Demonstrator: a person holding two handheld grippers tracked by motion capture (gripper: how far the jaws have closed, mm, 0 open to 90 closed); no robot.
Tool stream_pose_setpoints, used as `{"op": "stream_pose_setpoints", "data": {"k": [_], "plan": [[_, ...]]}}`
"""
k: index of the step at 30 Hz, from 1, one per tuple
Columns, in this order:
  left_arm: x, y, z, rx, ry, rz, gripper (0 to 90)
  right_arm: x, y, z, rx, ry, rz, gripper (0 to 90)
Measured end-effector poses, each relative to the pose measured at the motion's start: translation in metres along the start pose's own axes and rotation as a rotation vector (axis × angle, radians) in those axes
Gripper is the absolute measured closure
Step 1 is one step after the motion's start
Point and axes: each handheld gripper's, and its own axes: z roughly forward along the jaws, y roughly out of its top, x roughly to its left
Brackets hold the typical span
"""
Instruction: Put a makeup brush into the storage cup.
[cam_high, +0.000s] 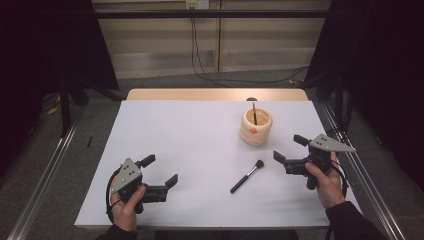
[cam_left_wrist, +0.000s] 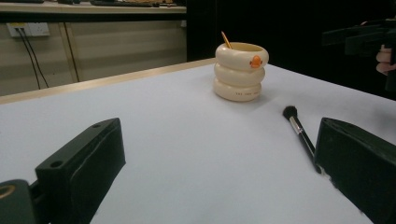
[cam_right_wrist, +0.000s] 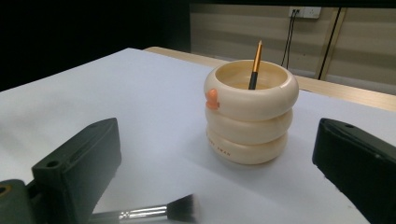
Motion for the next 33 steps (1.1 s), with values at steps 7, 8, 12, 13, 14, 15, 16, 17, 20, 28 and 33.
{"op": "stream_pose_setpoints", "data": {"k": [7, 8, 12, 13, 14, 15, 16, 17, 20, 28, 33], "plan": [[0.003, -0.001, 0.0, -0.001, 0.0, -0.003, 1.4, 0.005, -0.009, -0.021, -0.003, -0.018, 0.003, 1.1], [0.004, -0.001, 0.0, -0.001, 0.002, 0.0, 1.3, 0.006, -0.009, -0.023, -0.008, -0.017, 0.008, 1.1], [0.003, -0.001, 0.0, -0.002, 0.001, 0.002, 1.1, 0.012, -0.012, -0.03, -0.005, -0.02, 0.004, 1.3], [0.002, -0.001, 0.0, -0.007, 0.001, -0.005, 1.1, 0.013, -0.014, -0.032, 0.001, -0.023, -0.004, 1.4], [0.003, -0.001, 0.0, -0.006, 0.0, -0.004, 1.1, 0.014, -0.015, -0.034, 0.004, -0.021, -0.003, 1.4], [0.003, -0.001, 0.0, -0.002, 0.001, -0.004, 1.1, 0.015, -0.017, -0.035, -0.002, -0.023, 0.004, 1.4], [0.003, -0.001, 0.0, -0.003, 0.001, -0.004, 1.1, 0.016, -0.018, -0.037, 0.002, -0.021, 0.005, 1.4], [0.003, -0.001, -0.001, -0.005, 0.002, -0.005, 1.1, 0.016, -0.019, -0.039, 0.002, -0.027, 0.012, 1.4], [0.003, -0.001, -0.001, -0.005, 0.006, -0.009, 1.1, 0.017, -0.024, -0.045, -0.004, -0.035, 0.02, 1.4], [0.001, -0.001, -0.001, -0.004, 0.003, -0.008, 1.1, 0.016, -0.032, -0.048, 0.005, 0.001, 0.028, 1.1], [0.001, -0.001, -0.001, -0.006, 0.003, -0.012, 1.1, 0.013, -0.03, -0.05, -0.002, -0.007, 0.027, 1.1]]}}
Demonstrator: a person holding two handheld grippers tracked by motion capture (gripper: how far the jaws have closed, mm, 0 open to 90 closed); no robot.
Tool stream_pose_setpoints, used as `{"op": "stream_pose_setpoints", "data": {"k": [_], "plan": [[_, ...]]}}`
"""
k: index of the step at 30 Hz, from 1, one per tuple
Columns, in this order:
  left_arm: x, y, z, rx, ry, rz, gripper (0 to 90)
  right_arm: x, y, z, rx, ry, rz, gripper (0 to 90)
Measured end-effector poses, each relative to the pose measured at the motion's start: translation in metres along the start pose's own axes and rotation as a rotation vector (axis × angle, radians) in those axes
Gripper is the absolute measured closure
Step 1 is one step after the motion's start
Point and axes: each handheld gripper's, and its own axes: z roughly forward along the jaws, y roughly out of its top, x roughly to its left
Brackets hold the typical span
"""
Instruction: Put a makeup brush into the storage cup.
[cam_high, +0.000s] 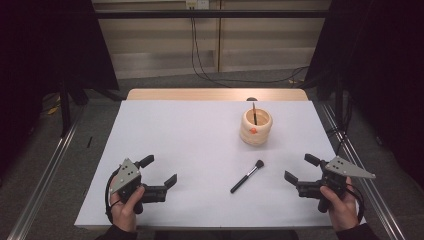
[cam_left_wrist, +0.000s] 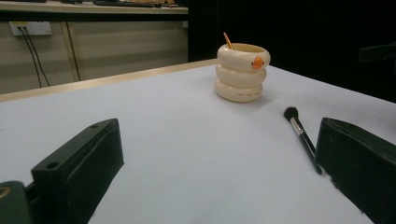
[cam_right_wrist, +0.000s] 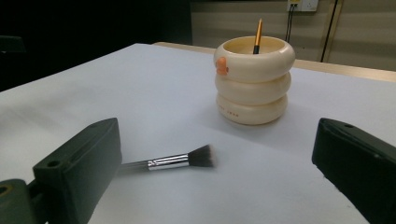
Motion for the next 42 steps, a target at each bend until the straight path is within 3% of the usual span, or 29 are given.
{"op": "stream_pose_setpoints", "data": {"k": [26, 30, 42], "plan": [[0.0, 0.0, 0.003, 0.008, -0.009, 0.009, 1.2, 0.006, 0.002, 0.005, 0.024, 0.024, -0.059, 0.6], [0.001, 0.0, 0.003, 0.009, -0.009, 0.01, 1.3, 0.004, 0.005, 0.01, 0.024, 0.018, -0.042, 0.6], [0.0, 0.0, 0.003, 0.01, -0.005, 0.009, 1.3, 0.004, 0.024, 0.033, 0.014, 0.035, -0.064, 0.8]]}}
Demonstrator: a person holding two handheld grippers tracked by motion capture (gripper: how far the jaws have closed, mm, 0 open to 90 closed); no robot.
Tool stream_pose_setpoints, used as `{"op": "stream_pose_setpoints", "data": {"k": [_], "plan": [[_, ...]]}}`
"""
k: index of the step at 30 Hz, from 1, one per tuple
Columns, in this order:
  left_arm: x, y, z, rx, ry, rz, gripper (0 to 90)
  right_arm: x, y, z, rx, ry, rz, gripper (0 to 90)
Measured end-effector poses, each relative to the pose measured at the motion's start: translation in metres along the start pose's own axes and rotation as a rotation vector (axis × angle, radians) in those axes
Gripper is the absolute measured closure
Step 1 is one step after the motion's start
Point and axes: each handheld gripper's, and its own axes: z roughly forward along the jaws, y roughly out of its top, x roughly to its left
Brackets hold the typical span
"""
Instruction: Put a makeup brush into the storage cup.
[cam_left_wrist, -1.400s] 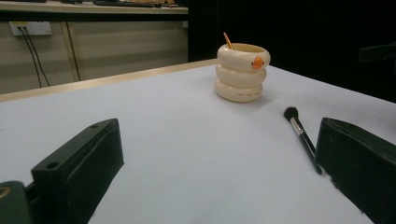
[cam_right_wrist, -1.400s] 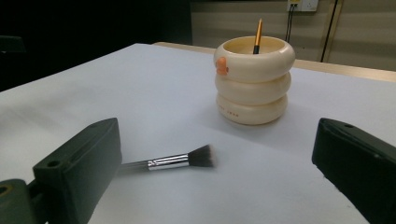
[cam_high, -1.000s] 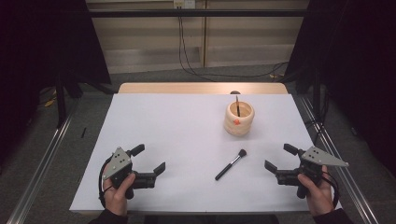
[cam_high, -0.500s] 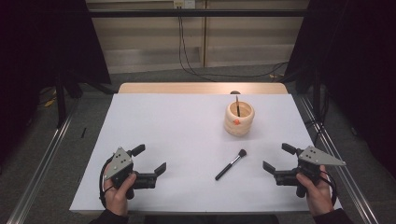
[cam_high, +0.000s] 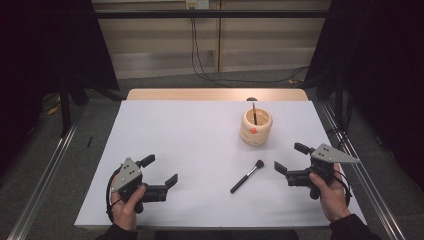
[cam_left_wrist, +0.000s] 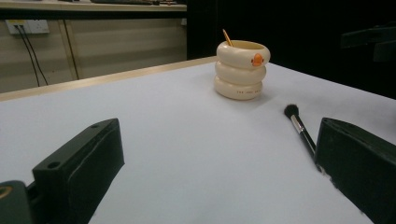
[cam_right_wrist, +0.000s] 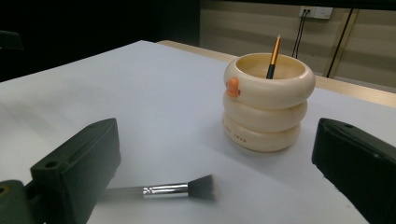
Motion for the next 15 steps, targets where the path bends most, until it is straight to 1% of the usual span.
{"op": "stream_pose_setpoints", "data": {"k": [3, 7, 8, 10, 15], "plan": [[0.001, 0.0, 0.0, 0.002, -0.001, 0.006, 1.3, -0.001, 0.005, 0.006, -0.001, 0.005, -0.004, 0.9], [0.001, 0.0, 0.0, 0.002, -0.001, 0.005, 1.3, -0.002, 0.011, 0.014, -0.006, 0.005, -0.012, 0.9], [0.001, 0.0, 0.0, 0.001, -0.001, 0.005, 1.2, -0.002, 0.013, 0.015, -0.006, 0.012, -0.017, 0.9], [0.001, 0.0, 0.0, 0.002, -0.001, 0.005, 1.2, -0.003, 0.016, 0.018, -0.015, 0.008, -0.014, 0.9], [0.001, 0.0, -0.001, -0.001, 0.003, -0.002, 1.2, -0.007, 0.024, 0.023, -0.038, 0.003, -0.024, 0.7]]}}
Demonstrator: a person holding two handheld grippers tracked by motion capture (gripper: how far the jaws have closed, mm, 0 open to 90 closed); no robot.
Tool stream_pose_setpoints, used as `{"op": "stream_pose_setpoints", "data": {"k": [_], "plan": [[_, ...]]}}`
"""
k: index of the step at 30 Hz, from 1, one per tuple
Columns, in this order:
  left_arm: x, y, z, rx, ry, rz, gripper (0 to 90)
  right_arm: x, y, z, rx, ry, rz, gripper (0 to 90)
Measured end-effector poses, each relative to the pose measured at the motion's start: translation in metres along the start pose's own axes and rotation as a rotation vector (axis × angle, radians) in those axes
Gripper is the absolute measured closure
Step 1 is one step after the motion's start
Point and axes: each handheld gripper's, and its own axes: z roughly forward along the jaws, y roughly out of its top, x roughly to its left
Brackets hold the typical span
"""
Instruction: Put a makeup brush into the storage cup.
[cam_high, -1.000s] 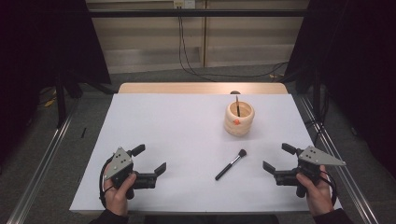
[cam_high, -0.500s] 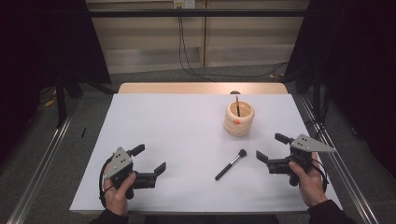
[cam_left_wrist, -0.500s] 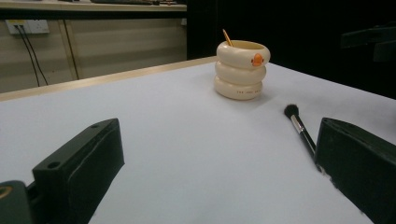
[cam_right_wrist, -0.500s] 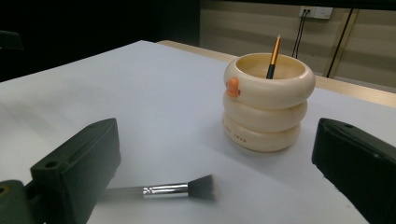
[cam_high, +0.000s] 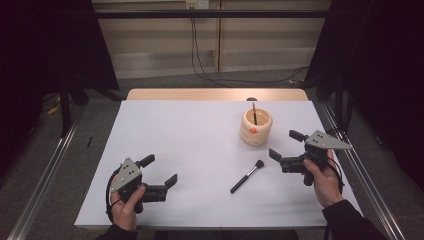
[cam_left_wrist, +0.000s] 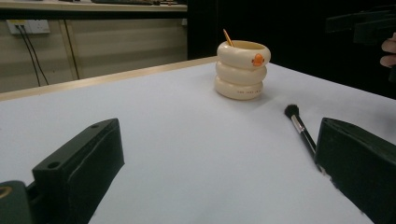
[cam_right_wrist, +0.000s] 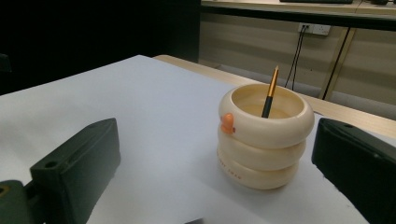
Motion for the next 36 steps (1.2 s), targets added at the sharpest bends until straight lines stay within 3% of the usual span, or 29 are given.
{"op": "stream_pose_setpoints", "data": {"k": [6, 9, 16, 18, 26, 30, 36], "plan": [[0.0, 0.0, 0.0, 0.0, 0.0, 0.001, 1.2, -0.006, 0.006, 0.005, 0.002, 0.013, 0.009, 0.0], [0.001, -0.001, 0.0, 0.001, -0.009, 0.003, 1.1, -0.008, 0.008, 0.008, -0.008, 0.008, -0.016, 0.0], [0.002, -0.001, 0.001, 0.0, -0.008, 0.004, 1.2, -0.01, 0.006, 0.02, 0.013, 0.058, -0.063, 0.6], [0.001, -0.001, 0.001, 0.003, -0.01, 0.007, 1.1, -0.011, 0.005, 0.023, 0.016, 0.057, -0.049, 2.1], [0.0, 0.0, 0.002, 0.008, -0.01, 0.004, 1.1, -0.012, 0.008, 0.031, 0.044, 0.069, -0.079, 2.5], [0.001, 0.0, 0.002, 0.007, -0.006, 0.004, 1.1, -0.01, 0.018, 0.034, 0.094, 0.134, -0.092, 3.0], [0.002, -0.001, 0.002, 0.005, -0.005, -0.004, 1.1, -0.01, 0.024, 0.041, 0.163, 0.179, -0.112, 4.8]]}}
